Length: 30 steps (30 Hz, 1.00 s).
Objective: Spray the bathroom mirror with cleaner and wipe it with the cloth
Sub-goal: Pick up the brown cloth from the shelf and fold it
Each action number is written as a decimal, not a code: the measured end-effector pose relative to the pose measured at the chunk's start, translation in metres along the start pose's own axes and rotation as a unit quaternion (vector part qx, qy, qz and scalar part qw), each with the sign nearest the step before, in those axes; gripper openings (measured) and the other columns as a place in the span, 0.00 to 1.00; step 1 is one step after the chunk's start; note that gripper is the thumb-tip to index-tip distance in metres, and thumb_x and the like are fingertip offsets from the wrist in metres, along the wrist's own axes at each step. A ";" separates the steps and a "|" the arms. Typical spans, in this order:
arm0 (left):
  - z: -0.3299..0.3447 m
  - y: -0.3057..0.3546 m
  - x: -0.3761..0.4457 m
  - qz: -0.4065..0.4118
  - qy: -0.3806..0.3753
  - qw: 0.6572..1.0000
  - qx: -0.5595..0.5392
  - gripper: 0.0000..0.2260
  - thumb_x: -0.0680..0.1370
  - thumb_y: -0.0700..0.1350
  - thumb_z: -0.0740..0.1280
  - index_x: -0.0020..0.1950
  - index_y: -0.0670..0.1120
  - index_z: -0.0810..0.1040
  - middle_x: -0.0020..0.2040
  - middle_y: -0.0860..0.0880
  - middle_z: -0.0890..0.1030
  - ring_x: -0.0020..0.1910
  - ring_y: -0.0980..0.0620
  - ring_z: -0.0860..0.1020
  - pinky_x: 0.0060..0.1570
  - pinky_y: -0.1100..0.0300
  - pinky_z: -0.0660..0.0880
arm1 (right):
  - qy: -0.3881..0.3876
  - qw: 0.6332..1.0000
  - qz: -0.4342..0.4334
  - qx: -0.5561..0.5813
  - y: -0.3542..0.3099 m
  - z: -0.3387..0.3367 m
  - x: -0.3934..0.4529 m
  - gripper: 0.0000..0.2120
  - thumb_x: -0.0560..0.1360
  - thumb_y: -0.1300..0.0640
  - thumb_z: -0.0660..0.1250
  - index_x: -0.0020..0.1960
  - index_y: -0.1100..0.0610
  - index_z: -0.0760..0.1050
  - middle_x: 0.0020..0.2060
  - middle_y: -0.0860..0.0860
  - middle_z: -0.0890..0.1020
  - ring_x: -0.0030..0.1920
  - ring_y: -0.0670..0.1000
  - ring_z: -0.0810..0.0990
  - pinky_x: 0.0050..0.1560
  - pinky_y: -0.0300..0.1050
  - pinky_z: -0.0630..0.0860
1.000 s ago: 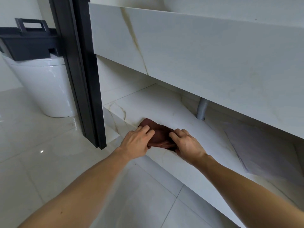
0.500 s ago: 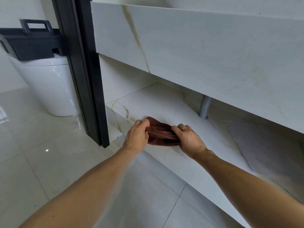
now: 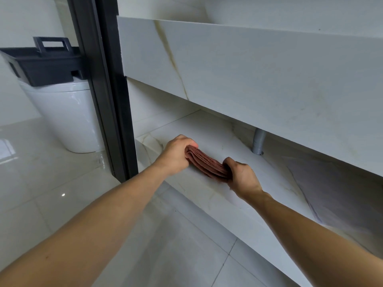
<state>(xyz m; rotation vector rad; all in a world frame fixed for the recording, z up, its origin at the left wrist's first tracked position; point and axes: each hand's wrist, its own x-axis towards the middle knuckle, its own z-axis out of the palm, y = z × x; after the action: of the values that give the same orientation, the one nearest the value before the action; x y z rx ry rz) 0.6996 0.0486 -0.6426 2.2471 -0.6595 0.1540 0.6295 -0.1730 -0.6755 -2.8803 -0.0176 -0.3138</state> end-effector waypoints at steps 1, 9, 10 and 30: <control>-0.001 0.001 -0.002 0.028 -0.007 0.999 0.034 0.25 0.68 0.24 0.64 0.61 0.43 0.79 0.57 0.46 0.75 0.50 0.45 0.79 0.53 0.51 0.78 | 0.008 1.000 0.008 0.008 -0.001 0.000 0.002 0.14 0.73 0.67 0.66 0.55 0.55 0.71 0.40 0.54 0.81 0.39 0.58 0.79 0.40 0.51 0.77; -0.034 0.015 -0.017 0.092 0.061 0.958 0.264 0.13 0.73 0.27 0.63 0.53 0.41 0.72 0.52 0.45 0.70 0.39 0.44 0.74 0.39 0.46 0.76 | 0.018 1.000 0.008 0.005 -0.046 -0.008 0.013 0.17 0.71 0.67 0.63 0.59 0.58 0.73 0.45 0.56 0.82 0.45 0.60 0.80 0.41 0.49 0.76; -0.046 0.016 -0.017 0.086 0.071 0.957 0.268 0.11 0.75 0.28 0.62 0.52 0.40 0.73 0.51 0.45 0.70 0.39 0.43 0.74 0.39 0.45 0.76 | 0.015 1.000 -0.002 0.017 -0.057 -0.010 0.014 0.15 0.70 0.64 0.64 0.56 0.57 0.73 0.44 0.55 0.80 0.44 0.59 0.79 0.39 0.46 0.73; -0.504 0.121 -0.040 -0.194 0.205 0.917 0.281 0.08 0.69 0.39 0.77 0.43 0.46 0.81 0.42 0.50 0.80 0.42 0.51 0.76 0.43 0.62 0.65 | -0.115 0.938 -0.245 0.215 -0.396 -0.278 0.149 0.10 0.78 0.48 0.69 0.51 0.54 0.83 0.45 0.52 0.84 0.46 0.54 0.82 0.48 0.47 0.78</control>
<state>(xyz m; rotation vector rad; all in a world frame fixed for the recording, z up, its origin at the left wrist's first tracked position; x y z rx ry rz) 0.6512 0.3566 -0.2268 2.7150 0.0844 0.6661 0.7018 0.1423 -0.2855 -2.4183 -0.7563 -0.0430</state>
